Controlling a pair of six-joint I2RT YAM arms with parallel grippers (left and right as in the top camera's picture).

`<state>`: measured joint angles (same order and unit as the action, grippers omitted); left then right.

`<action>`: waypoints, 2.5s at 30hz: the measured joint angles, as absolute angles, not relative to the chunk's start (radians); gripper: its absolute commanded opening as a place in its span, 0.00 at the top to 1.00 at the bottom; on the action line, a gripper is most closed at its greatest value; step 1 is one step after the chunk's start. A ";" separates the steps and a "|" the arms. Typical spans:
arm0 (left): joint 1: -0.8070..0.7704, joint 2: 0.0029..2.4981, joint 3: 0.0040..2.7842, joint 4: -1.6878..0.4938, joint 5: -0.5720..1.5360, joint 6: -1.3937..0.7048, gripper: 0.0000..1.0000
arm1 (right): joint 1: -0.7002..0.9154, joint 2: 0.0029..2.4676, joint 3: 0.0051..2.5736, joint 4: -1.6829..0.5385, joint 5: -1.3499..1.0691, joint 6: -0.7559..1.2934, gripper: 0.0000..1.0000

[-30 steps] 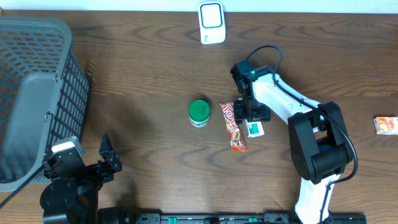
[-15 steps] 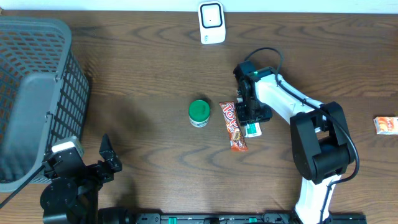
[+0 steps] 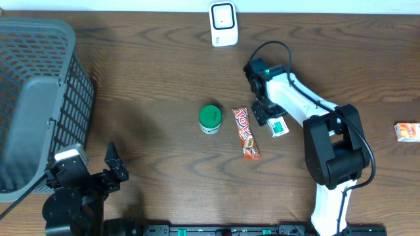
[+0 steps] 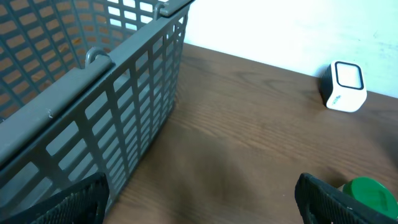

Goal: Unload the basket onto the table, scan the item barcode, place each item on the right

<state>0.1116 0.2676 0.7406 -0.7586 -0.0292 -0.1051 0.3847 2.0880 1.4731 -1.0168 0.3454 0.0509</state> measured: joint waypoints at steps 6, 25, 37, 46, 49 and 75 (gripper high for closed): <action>0.112 0.268 0.741 -0.759 -0.030 -0.105 0.04 | 0.385 2.091 1.588 -1.174 0.290 0.056 0.42; 0.112 0.268 0.741 -0.759 -0.030 -0.105 0.04 | 0.393 2.091 1.465 -1.126 -0.009 0.273 0.89; 0.112 0.268 0.741 -0.759 -0.030 -0.105 0.04 | 0.388 2.084 1.400 -1.138 0.171 0.302 0.88; 0.112 0.268 0.741 -0.759 -0.030 -0.105 0.04 | 0.366 2.088 1.408 -1.142 0.366 0.315 0.88; 0.112 0.268 0.741 -0.759 -0.030 -0.105 0.04 | 0.366 2.088 1.446 -1.142 0.380 0.315 0.86; 0.112 0.268 0.741 -0.759 -0.030 -0.105 0.04 | 0.307 2.088 1.667 -1.244 0.014 0.604 0.01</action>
<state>0.1116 0.2676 0.7406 -0.7586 -0.0296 -0.1051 0.3069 2.0880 1.6672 -1.2438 0.0135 0.6041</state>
